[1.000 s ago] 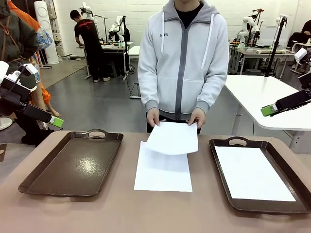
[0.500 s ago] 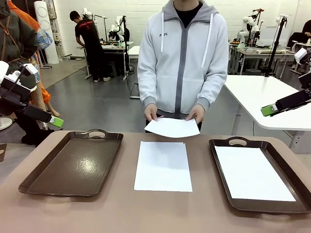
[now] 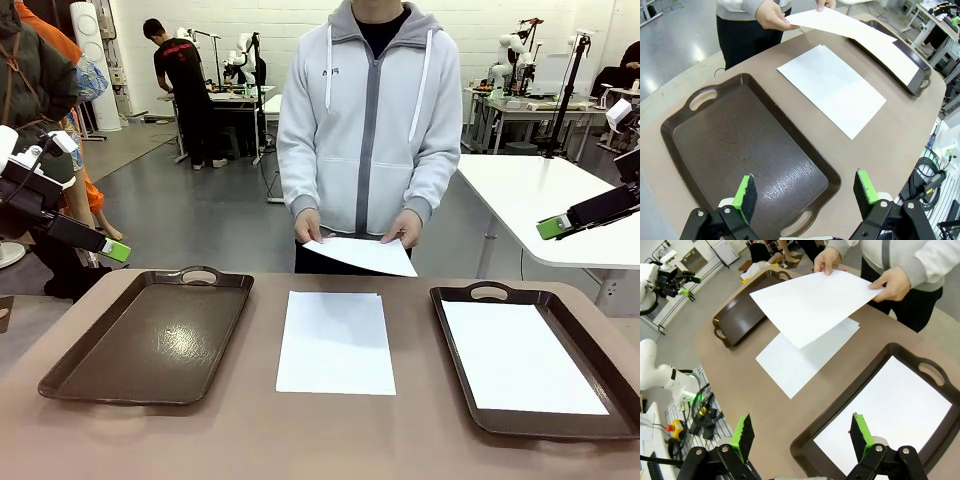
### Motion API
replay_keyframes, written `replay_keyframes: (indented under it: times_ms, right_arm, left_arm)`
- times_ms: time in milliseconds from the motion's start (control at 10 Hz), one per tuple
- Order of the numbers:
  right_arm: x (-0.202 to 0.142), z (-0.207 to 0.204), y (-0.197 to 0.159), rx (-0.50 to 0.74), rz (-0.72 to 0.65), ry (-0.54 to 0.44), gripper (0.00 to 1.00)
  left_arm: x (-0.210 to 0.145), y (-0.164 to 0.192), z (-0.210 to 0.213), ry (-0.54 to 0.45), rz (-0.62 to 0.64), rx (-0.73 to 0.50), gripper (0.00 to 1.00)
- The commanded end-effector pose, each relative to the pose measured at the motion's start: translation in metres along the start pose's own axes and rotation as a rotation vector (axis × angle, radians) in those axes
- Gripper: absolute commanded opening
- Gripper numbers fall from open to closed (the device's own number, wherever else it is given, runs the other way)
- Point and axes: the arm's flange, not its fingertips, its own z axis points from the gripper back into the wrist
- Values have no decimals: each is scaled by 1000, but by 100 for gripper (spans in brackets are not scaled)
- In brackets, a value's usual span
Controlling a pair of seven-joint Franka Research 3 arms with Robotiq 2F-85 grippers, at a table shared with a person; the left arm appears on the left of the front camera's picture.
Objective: Sort the A4 documents.
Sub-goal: Receive the A4 Paper.
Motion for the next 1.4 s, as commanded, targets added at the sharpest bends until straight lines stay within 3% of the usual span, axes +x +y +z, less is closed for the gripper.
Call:
replay_keyframes:
  times_ms: [0,1300]
  right_arm:
    - [0,-1,1,4,7,2,100]
    - [0,-1,1,4,7,2,100]
  left_arm:
    - [-1,3,-1,-9,-14,-9,100]
    - [-1,3,-1,-9,-14,-9,100]
